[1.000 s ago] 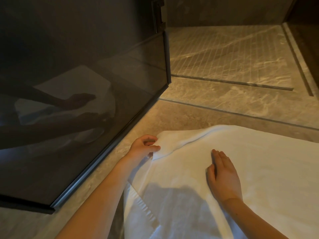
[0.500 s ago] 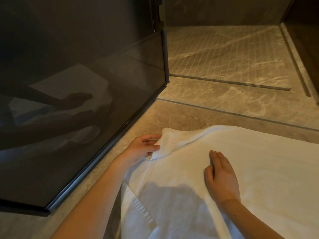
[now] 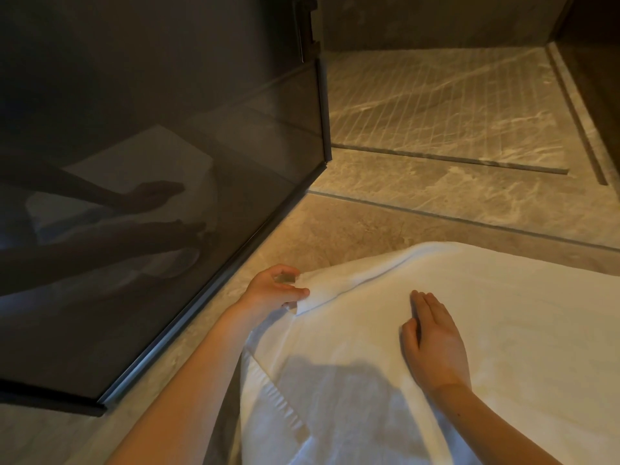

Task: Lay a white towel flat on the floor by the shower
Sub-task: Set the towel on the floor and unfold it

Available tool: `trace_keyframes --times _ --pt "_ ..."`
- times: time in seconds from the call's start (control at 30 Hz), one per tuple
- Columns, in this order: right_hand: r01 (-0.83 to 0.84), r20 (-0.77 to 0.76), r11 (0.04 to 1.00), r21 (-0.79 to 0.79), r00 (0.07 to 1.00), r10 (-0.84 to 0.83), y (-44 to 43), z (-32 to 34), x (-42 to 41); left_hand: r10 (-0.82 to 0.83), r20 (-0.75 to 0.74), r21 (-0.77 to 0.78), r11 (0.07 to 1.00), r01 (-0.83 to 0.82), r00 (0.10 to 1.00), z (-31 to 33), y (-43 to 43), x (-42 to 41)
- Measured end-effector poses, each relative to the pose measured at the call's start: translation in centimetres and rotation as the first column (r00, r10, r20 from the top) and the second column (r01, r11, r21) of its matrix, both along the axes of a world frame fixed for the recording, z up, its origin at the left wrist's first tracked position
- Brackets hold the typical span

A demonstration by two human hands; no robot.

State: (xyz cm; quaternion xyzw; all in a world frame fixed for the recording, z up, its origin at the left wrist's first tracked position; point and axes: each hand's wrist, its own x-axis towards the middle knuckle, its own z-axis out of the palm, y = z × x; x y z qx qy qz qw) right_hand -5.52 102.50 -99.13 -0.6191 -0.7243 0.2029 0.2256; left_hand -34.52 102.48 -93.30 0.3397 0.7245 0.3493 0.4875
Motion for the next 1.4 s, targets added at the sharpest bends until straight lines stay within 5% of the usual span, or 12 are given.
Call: trace_keyframes --times 0.2,0.53,0.6,0.77,0.9,1.4 --pt "0.003 0.017 1.000 -0.012 1.000 -0.003 0.1 0.1 0.0 -0.091 -0.043 0.076 0.993 0.094 0.995 0.1 0.7 -0.2" --pt "0.000 0.023 1.000 -0.027 1.000 0.001 0.1 0.3 -0.1 -0.079 -0.414 0.284 0.935 0.211 0.907 0.7 7.9 -2.1" --pt "-0.002 0.021 1.000 -0.028 1.000 0.002 0.1 0.3 -0.2 -0.168 -0.560 0.202 0.922 0.330 0.812 0.1 9.3 -1.7" --pt "0.004 0.023 1.000 -0.020 1.000 -0.004 0.1 0.1 -0.2 -0.261 -0.892 -0.069 0.886 0.458 0.369 -2.8 9.0 4.0" --pt "0.007 0.029 1.000 0.004 1.000 -0.007 0.2 -0.1 -0.2 -0.331 -0.899 -0.070 0.756 0.651 0.288 -5.1 7.9 9.6" --pt "0.000 0.064 1.000 0.006 0.998 -0.001 0.3 -0.2 -0.2 -0.475 -0.824 -0.169 0.725 0.667 0.307 -4.8 5.5 11.1"
